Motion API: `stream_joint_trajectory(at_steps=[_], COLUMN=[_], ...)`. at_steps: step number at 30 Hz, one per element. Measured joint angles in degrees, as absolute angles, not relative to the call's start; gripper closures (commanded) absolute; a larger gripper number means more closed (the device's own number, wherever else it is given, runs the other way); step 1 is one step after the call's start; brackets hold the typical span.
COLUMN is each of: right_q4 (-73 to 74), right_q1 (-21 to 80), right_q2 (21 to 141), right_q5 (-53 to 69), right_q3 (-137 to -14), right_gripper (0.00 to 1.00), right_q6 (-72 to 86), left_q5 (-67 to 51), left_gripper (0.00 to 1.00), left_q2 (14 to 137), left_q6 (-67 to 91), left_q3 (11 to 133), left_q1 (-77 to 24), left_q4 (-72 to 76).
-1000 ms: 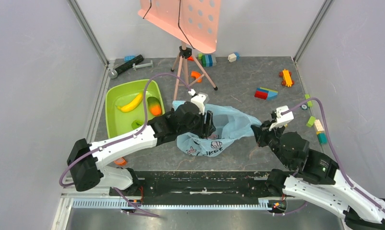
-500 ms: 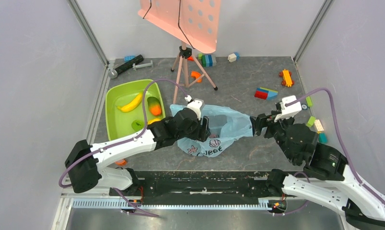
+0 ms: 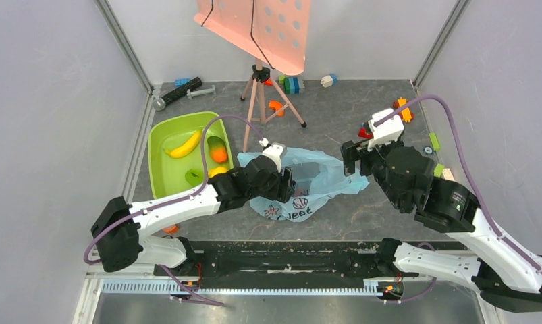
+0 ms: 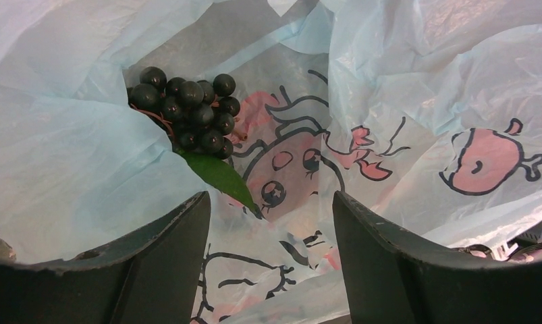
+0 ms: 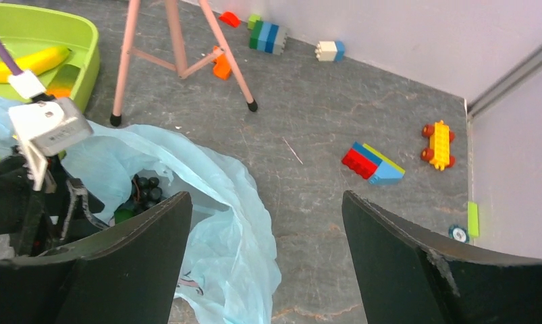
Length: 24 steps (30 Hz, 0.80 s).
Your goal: Take the fake fruits out of the plastic bag
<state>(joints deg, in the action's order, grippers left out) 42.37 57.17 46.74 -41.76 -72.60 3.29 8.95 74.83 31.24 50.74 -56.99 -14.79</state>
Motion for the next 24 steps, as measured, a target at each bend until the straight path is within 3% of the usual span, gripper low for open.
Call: stream_joint_trajectory(at_steps=[14, 24], right_q4=[39.92, 34.24], right_q1=[57.17, 57.17], right_q2=[54.59, 56.53], right_q5=[-21.50, -9.72], right_q3=[-79.88, -67.40], right_gripper=[0.24, 0.56], right_q6=[-1.83, -0.75], left_q5=[8.97, 9.17], left_gripper=[0.25, 0.25], left_q2=[74.81, 74.78], left_q6=[32.32, 32.75], left_q3=[49.74, 47.83], left_q1=[-56.99, -56.99], left_q4=[-14.33, -13.78])
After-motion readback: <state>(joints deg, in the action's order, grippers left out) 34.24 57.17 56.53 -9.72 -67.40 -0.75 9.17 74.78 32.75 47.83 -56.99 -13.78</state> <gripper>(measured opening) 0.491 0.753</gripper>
